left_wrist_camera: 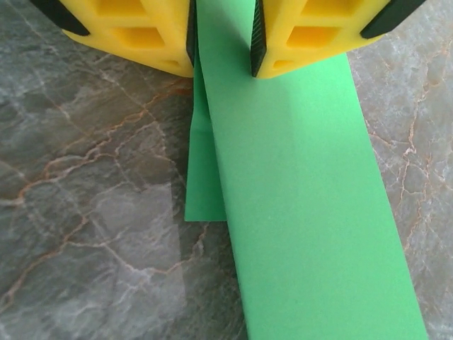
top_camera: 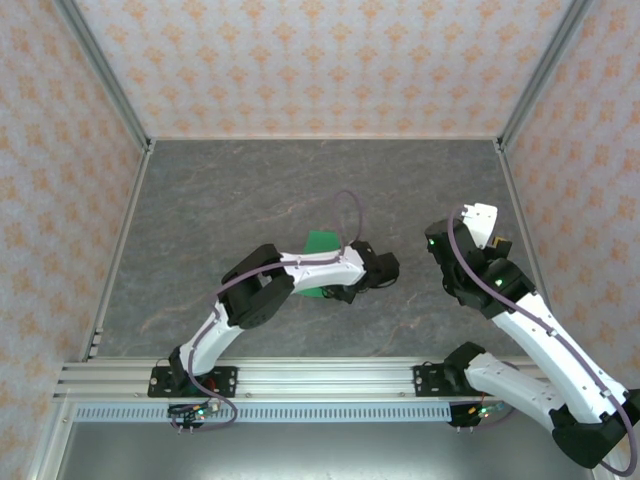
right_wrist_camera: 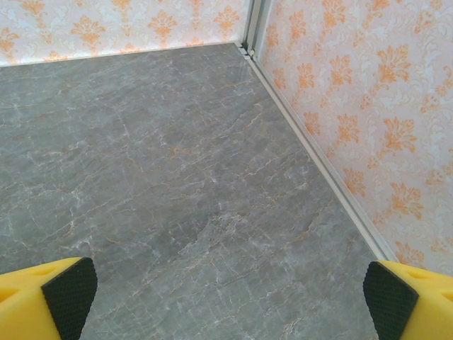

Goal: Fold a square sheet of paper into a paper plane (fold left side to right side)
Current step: Turn over the paper at the center of the table.

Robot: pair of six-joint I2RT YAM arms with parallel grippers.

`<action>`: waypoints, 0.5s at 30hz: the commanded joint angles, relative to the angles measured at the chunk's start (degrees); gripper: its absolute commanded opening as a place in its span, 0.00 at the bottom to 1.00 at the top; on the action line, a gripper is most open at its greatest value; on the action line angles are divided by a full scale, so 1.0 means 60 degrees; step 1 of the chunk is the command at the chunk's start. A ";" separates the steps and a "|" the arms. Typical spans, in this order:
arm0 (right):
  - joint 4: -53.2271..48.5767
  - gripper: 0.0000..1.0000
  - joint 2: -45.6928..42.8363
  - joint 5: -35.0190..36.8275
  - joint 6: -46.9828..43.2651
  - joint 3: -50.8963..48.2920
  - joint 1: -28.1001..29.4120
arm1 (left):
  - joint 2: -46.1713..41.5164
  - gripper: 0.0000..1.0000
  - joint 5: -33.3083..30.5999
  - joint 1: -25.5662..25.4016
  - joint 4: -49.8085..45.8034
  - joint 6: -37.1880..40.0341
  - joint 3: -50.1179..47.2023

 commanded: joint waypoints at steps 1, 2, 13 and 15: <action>-0.0150 1.00 -0.0081 -0.0030 -0.0012 0.0172 0.0007 | -0.0772 0.35 0.0989 0.0381 0.1247 0.0266 0.0073; -0.0112 1.00 -0.0067 -0.0108 -0.0045 0.0165 -0.0004 | -0.0864 0.37 0.1157 0.0460 0.1423 0.0313 0.0041; 0.1041 1.00 0.0193 -0.1913 -0.0058 -0.0330 -0.0005 | -0.3963 0.53 0.3457 0.1758 0.4298 0.0634 -0.2272; 0.1589 1.00 0.0328 -0.2588 0.0004 -0.0519 -0.0010 | -0.4815 0.55 0.3666 0.2121 0.4735 0.0593 -0.3081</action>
